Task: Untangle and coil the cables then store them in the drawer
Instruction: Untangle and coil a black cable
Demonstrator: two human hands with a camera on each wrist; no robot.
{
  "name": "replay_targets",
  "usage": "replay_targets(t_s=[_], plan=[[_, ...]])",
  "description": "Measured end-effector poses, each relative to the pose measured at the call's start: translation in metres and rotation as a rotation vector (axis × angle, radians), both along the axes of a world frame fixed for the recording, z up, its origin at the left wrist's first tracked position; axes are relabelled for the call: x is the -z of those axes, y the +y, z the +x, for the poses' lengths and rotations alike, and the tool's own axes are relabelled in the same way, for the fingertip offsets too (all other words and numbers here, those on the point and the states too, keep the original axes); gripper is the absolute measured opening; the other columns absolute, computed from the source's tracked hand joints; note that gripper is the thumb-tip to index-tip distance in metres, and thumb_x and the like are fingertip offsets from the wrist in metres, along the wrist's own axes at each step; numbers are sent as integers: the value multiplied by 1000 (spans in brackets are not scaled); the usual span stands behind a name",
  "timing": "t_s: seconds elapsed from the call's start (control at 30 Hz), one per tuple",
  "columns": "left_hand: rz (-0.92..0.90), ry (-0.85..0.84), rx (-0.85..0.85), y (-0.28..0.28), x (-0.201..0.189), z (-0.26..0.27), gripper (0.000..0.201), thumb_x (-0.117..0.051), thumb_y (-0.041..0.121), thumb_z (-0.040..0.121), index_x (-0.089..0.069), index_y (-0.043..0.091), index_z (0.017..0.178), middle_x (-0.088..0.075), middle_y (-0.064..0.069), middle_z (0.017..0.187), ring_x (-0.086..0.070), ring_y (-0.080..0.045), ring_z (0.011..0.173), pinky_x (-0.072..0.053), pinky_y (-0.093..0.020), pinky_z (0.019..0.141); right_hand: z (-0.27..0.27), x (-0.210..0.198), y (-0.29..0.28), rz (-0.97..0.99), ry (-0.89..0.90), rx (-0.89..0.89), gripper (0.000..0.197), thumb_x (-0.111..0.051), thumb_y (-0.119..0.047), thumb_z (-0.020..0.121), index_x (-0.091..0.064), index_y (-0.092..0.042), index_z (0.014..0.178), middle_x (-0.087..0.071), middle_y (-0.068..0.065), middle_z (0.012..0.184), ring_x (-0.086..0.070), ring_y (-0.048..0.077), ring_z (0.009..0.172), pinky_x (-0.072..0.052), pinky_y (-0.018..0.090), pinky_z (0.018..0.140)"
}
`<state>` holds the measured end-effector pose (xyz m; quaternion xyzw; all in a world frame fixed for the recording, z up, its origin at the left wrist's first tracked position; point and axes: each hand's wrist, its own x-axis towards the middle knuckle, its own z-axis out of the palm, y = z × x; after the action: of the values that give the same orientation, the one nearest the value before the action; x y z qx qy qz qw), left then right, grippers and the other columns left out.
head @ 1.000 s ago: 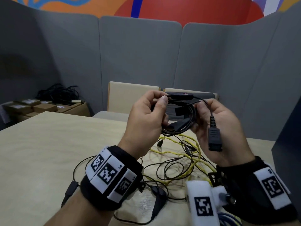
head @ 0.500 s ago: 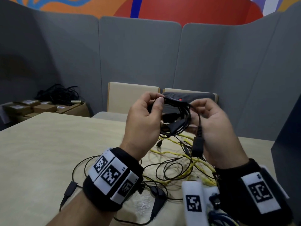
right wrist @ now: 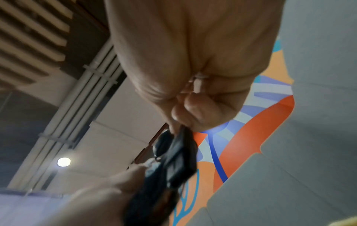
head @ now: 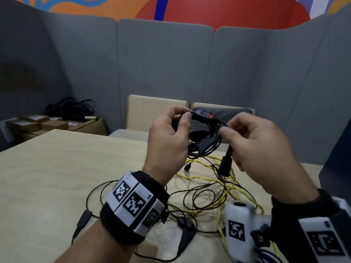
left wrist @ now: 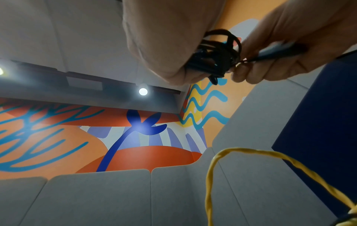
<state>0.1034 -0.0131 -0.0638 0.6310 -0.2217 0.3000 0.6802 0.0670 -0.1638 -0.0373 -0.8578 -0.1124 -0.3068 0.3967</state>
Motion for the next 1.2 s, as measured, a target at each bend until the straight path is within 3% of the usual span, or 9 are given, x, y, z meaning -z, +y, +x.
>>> replay_targets(t_s=[0.13,0.23,0.47,0.57,0.67,0.77,0.87,1.07,1.2], plan=[[71,-18,2,-8,4,-2,12,-53,17,98,-61,23,91,-62,4,75,-63,-26,64,-55,-47,56,-12,-14,0,433,0,-236,22,-56,-8,97,-53,-12,76,-61,1,58,-49,15,38,-39,25,35],[118,-48,10,-14,9,-3,10,-53,21,96,-61,25,91,-63,4,73,-63,-26,69,-55,-52,61,-17,-17,7,563,-77,-315,20,-54,-3,96,-53,-11,78,-64,2,64,-61,19,47,-54,33,44],[104,-6,18,-9,9,1,12,-52,16,98,-62,20,92,-61,11,69,-58,-18,61,-58,-45,57,-8,-2,6,83,-139,-159,21,-66,-2,88,-64,-20,78,-68,-4,68,-69,11,61,-60,38,63],[122,4,21,-11,10,0,15,-52,14,98,-61,22,91,-64,6,73,-62,-26,68,-57,-51,62,-3,6,13,-247,-344,-13,16,-68,-1,83,-63,-16,79,-61,-2,64,-54,13,62,-46,22,58],[128,30,56,-11,12,2,18,-48,8,96,-60,19,89,-67,5,76,-65,-17,73,-57,-40,66,2,11,15,-404,-323,-3,33,-70,-7,79,-49,-33,76,-47,-11,62,-39,9,63,-35,12,57],[113,46,108,-6,12,5,15,-51,22,91,-65,16,95,-70,-1,83,-67,-26,79,-57,-48,74,-3,0,6,-118,-47,-327,18,-77,-35,74,-63,-27,82,-63,-5,74,-55,4,68,-43,12,65],[100,60,161,-3,7,4,13,-54,19,97,-66,16,97,-61,15,67,-55,-7,63,-56,-49,70,1,-5,-9,349,-45,-457,24,-65,-50,84,-71,-27,88,-67,0,83,-56,11,70,-46,23,63],[45,75,313,-8,0,-7,14,-48,3,98,-61,6,94,-60,15,61,-57,0,54,-54,-26,58,20,16,-25,479,415,-572,31,-49,-37,87,-76,-21,86,-70,10,87,-62,32,79,-49,44,70],[20,124,280,-6,2,-3,20,-52,7,97,-69,14,87,-67,3,72,-65,-11,66,-56,-29,55,19,12,-29,523,376,-639,56,-68,-69,69,-72,-22,99,-69,8,101,-63,25,85,-54,33,63]])
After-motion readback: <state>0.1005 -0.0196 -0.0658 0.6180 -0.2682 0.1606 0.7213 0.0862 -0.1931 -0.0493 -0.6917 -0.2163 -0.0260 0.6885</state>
